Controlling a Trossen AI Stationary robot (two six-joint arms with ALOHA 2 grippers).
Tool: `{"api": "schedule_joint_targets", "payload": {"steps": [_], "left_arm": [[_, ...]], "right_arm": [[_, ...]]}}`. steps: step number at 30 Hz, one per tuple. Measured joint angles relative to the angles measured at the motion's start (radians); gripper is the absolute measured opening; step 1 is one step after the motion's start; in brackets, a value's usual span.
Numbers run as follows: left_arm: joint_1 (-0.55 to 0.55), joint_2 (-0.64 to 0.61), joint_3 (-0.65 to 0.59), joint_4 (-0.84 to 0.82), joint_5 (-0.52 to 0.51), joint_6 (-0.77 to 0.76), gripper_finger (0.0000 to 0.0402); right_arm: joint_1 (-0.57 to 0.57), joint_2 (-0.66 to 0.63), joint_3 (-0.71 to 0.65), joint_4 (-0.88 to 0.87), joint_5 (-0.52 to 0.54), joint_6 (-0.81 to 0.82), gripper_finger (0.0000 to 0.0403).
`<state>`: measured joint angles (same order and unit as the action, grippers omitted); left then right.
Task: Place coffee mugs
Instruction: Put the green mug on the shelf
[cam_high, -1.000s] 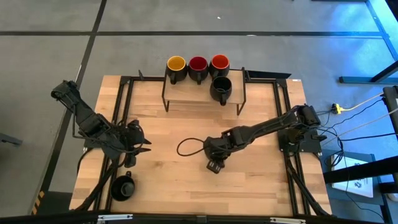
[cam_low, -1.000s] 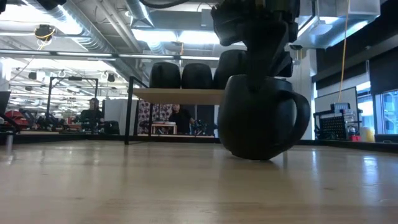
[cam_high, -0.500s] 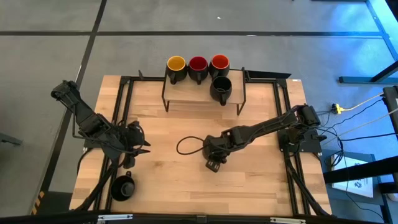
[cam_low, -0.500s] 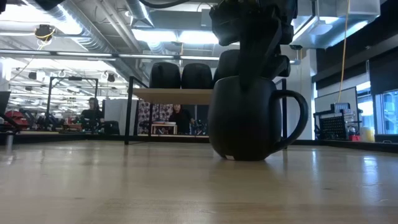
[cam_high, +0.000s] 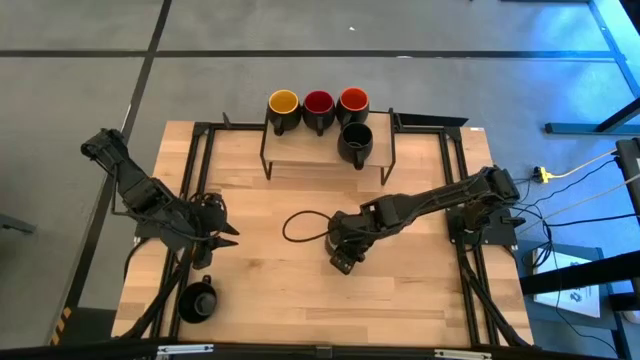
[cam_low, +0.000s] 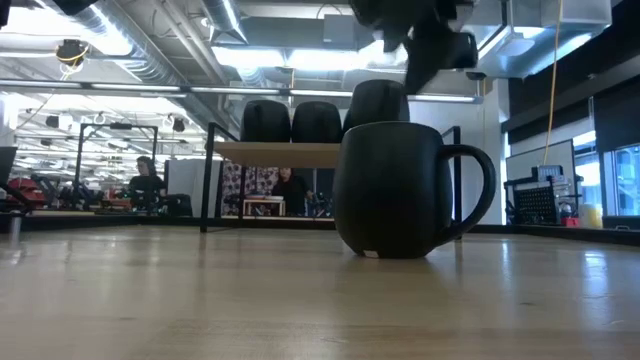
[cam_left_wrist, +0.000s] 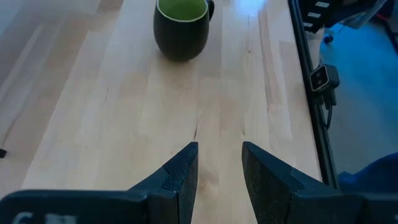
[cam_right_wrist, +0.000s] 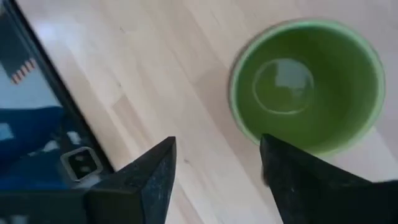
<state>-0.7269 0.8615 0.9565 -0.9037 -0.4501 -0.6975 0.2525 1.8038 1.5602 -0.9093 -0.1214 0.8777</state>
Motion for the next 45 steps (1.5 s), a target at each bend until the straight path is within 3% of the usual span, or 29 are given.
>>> {"api": "schedule_joint_targets", "payload": {"steps": [6, 11, 16, 23, 28, 33, 38, 45], "left_arm": [[0.000, -0.040, 0.000, -0.003, 0.010, 0.019, 0.0119], [0.000, -0.061, 0.000, -0.004, 0.027, 0.027, 0.0119], [0.000, -0.060, 0.000, -0.004, 0.050, 0.048, 0.0119], [0.000, -0.057, 0.000, -0.004, 0.060, 0.026, 0.0119], [0.000, -0.057, 0.000, -0.004, 0.052, -0.031, 0.0119], [0.000, -0.056, 0.000, -0.004, 0.049, -0.066, 0.0119], [0.000, -0.056, 0.000, 0.001, 0.053, -0.088, 0.0119], [0.000, -0.056, 0.000, 0.002, 0.058, -0.087, 0.0119]], "right_arm": [[0.103, -0.008, 0.061, -0.100, 0.110, 0.129, 0.0220], [0.221, -0.008, -0.002, -0.098, 0.221, 0.313, 0.0220], [0.313, -0.006, -0.094, -0.036, 0.418, 0.456, 0.0220], [0.391, -0.006, -0.288, 0.181, 0.688, 0.489, 0.0220], [0.410, -0.006, -0.379, 0.210, 0.774, 0.528, 0.0220], [0.401, -0.006, -0.473, 0.345, 0.804, 0.462, 0.0218], [0.400, -0.004, -0.546, 0.485, 0.880, 0.423, 0.0185], [0.401, 0.000, -0.589, 0.605, 0.896, 0.342, 0.0093]]}}
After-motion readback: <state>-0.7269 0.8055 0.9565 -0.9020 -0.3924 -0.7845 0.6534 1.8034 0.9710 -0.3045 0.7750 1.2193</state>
